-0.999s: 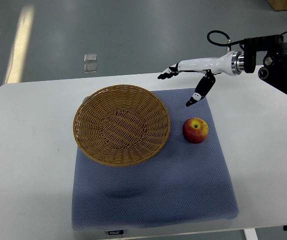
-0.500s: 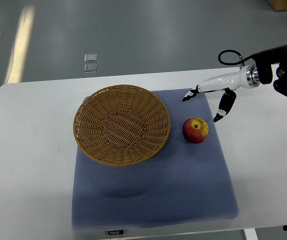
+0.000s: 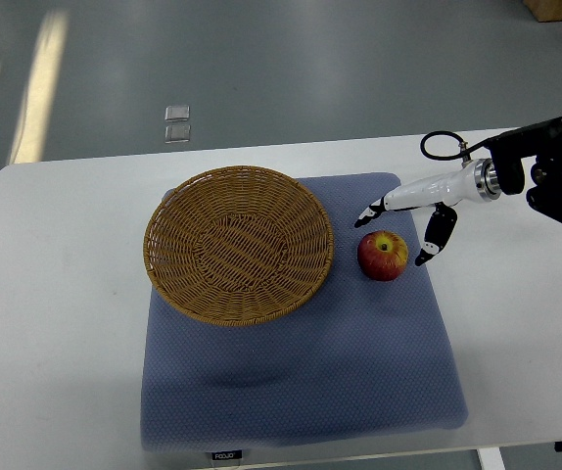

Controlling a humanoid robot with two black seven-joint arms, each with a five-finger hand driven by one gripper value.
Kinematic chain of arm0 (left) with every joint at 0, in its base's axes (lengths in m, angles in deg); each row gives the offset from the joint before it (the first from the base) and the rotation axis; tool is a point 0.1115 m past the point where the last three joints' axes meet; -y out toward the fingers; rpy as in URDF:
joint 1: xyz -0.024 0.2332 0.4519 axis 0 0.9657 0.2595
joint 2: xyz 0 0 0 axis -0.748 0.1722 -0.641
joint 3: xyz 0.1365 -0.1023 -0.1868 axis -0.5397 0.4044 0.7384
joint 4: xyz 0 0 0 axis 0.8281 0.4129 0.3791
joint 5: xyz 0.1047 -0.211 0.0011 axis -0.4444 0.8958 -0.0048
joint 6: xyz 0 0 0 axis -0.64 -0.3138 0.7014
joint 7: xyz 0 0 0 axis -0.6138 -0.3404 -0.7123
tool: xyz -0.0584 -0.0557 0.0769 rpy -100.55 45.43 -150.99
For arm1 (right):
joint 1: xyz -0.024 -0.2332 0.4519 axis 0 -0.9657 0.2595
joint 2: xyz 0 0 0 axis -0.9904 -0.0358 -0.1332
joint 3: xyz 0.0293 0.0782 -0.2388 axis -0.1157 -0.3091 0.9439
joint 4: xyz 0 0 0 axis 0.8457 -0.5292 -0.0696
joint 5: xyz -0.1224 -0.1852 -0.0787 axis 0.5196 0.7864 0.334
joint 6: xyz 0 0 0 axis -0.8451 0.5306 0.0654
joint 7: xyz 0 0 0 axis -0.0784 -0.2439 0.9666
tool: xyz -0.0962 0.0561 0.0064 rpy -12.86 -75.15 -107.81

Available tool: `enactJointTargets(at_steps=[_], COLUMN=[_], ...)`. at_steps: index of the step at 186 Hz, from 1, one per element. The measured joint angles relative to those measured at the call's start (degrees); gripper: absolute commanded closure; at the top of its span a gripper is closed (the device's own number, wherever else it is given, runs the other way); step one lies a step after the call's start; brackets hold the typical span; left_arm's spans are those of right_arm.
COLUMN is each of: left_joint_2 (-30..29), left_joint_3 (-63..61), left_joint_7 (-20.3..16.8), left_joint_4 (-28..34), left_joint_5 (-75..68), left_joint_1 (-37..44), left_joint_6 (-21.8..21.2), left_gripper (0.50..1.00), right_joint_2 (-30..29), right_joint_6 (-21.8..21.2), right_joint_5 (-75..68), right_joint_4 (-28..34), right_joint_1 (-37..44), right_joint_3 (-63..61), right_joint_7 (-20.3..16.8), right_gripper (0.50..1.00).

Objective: Place red apple in basket with right hand
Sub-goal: 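Lower the open right hand around the red apple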

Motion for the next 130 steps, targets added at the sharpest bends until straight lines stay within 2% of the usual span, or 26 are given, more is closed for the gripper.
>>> enactJointTargets(at_steps=[130], left_joint_2=[0.0], left_joint_3=[0.0], left_joint_7=[0.0], left_joint_4=[0.0], left_joint_5=[0.0], left_joint_1=[0.0], left_joint_6=[0.0], left_gripper=[0.500], right_joint_2=[-0.1], right_joint_6=[3.1], right_joint_5=[0.0], right_joint_4=[1.0], right_joint_1=[-2.4], right_joint_3=[-0.1], right_joint_7=[0.0], right_gripper=[0.587])
